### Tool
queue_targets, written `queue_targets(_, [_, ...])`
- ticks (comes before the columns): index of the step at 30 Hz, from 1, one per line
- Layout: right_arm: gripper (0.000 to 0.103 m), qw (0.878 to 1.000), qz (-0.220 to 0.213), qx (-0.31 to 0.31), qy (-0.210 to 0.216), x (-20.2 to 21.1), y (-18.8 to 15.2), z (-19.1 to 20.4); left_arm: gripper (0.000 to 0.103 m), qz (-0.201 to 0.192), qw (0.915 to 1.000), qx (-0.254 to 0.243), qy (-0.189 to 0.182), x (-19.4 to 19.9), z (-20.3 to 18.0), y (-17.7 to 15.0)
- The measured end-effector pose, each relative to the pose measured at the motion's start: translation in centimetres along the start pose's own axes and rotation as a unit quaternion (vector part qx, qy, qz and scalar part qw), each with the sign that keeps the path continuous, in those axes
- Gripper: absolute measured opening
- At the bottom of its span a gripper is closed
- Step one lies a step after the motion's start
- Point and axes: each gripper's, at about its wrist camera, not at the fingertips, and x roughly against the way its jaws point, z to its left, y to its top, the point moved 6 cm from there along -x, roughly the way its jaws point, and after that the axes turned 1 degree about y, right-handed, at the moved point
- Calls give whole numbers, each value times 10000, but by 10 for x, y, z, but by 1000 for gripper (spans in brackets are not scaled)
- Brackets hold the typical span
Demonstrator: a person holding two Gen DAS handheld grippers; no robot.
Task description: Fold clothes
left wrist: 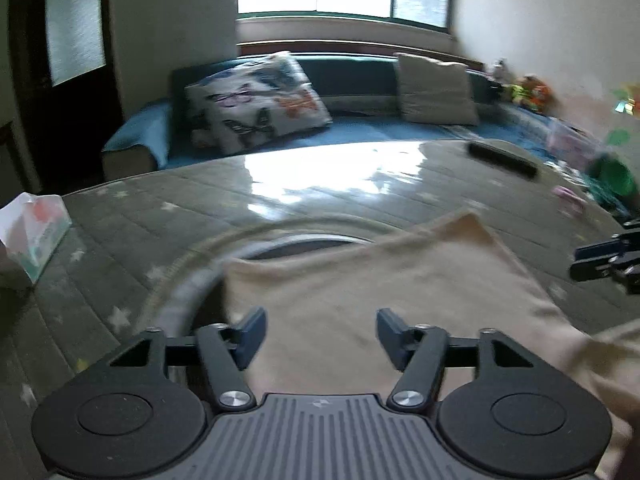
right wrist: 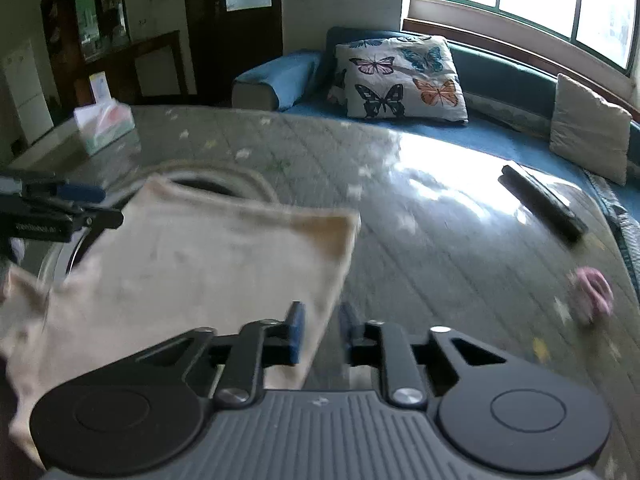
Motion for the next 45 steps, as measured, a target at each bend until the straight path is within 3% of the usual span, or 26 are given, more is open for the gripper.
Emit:
queue_targets(2, [31, 9999, 34, -63, -91, 16, -23, 0, 78, -6, 9998, -133, -126, 10, -20, -10])
queue_targets(4, [40, 9997, 53, -173, -186, 26, -41, -4, 91, -34, 9994, -176, -308, 18, -39, -18])
queue_targets(8, [44, 9968, -38, -606, -519, 54, -83, -20, 103, -96, 9975, -234, -661, 32, -74, -33])
queue_targets(10, [51, 9934, -113, -886, -716, 68, -105, -31, 103, -94, 9963, -273, -805, 36, -89, -38])
queue_targets(18, [51, 9747, -318, -1602, -1528, 114, -168, -73, 103, -72, 9943, -482, -944, 42, -131, -49])
queue_targets(23, [49, 9624, -381, -2021, -1775, 128, -194, -97, 103, 21, 9939, -618, -912, 36, -147, -55])
queue_targets(26, [41, 9617, -344, -2131, -1687, 127, -203, -100, 103, 103, 9936, -686, -896, 33, -152, -61])
queue_targets(30, [11, 9660, -403, -2067, -1498, 124, -203, -94, 103, 216, 9929, -774, -875, 27, -158, -67])
queue_targets(32, [6, 9676, -400, -1939, -1566, 121, -198, -93, 103, 273, 9924, -832, -864, 25, -161, -71])
queue_targets(39, [2, 9669, -532, -1494, -1998, 113, -163, -119, 103, 388, 9901, -1013, -887, 19, -167, -80])
queue_targets(45, [2, 9619, -482, -1578, -2182, 84, -148, -147, 103, 492, 9898, -991, -899, 15, -167, -84])
